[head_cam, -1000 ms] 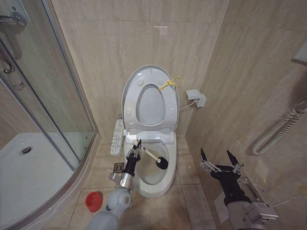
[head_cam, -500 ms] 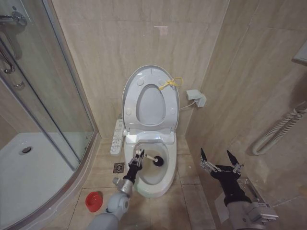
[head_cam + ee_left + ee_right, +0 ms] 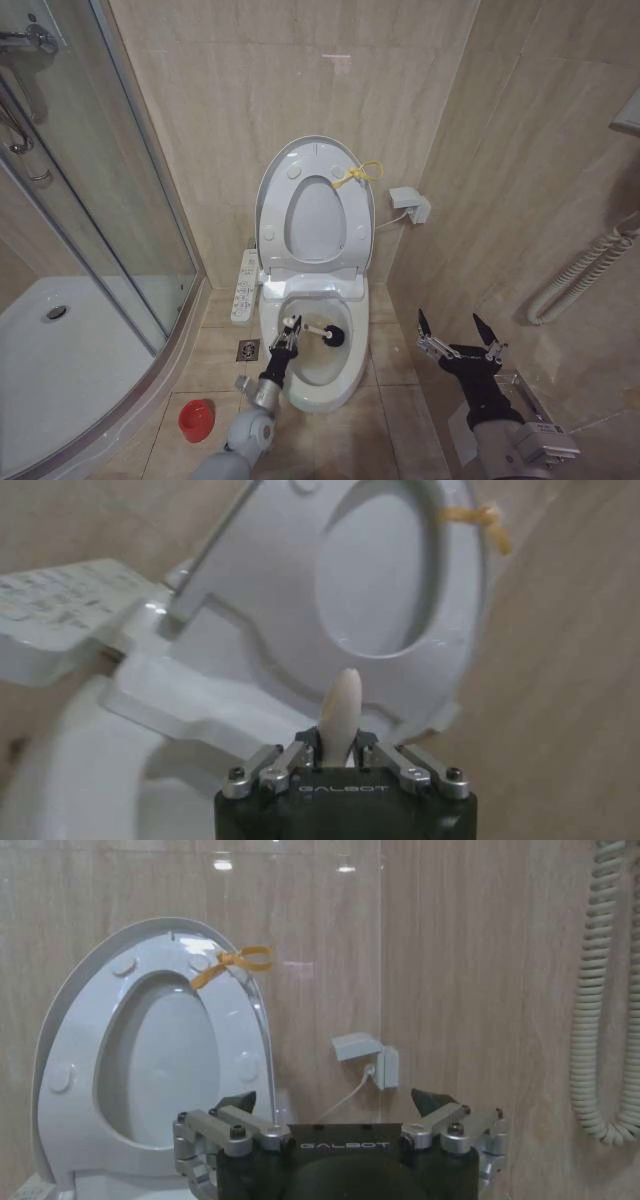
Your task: Open the toilet lid, clean the toilet bowl with a toilet brush, close the toilet lid, and flush.
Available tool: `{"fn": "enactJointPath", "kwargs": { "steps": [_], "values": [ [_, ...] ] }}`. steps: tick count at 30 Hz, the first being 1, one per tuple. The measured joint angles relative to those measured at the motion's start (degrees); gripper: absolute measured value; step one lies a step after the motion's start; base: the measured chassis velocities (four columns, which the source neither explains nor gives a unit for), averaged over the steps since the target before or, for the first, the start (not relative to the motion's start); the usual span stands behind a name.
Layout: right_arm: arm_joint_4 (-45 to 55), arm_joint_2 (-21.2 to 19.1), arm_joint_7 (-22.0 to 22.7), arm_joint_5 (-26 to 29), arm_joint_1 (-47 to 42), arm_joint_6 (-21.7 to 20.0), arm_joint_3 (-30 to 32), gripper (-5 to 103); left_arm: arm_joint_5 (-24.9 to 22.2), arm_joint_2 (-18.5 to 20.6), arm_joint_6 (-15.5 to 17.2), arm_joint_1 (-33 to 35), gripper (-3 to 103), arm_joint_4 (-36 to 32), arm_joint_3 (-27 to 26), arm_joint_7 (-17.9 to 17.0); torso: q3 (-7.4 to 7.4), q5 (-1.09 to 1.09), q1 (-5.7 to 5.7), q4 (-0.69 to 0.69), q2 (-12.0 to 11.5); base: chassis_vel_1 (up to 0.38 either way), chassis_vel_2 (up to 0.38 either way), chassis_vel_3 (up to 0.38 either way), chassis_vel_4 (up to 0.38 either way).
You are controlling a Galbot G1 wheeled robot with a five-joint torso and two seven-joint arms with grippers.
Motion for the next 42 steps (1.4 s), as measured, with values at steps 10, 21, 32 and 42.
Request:
{"fn": "enactJointPath", "kwargs": {
  "steps": [10, 21, 32, 42],
  "values": [
    [0.0, 0.0, 0.0, 0.0, 0.0, 0.0, 0.0, 100, -6.5, 3.7, 2.6, 6.1, 22, -11.2, -2.1, 0.3, 0.00, -0.02, 0.00, -0.02, 0.0, 0.000, 0.000, 0.000, 0.000],
    [0.0, 0.0, 0.0, 0.0, 0.0, 0.0, 0.0, 100, -8.7, 4.8, 5.6, 9.5, 22, -15.2, -3.9, -5.3, 0.00, -0.01, 0.00, 0.00, 0.0, 0.000, 0.000, 0.000, 0.000],
    [0.0, 0.0, 0.0, 0.0, 0.0, 0.0, 0.0, 100, -0.1, 1.9, 3.6, 0.3, 22, -3.9, -0.9, -6.4, 0.00, 0.01, 0.01, -0.01, 0.0, 0.000, 0.000, 0.000, 0.000],
    [0.0, 0.0, 0.0, 0.0, 0.0, 0.0, 0.0, 100, -0.4, 3.1, 3.0, 3.5, 22, -9.7, -3.4, -6.8, 0.00, 0.00, 0.01, -0.01, 0.0, 0.000, 0.000, 0.000, 0.000]
  ]
}}
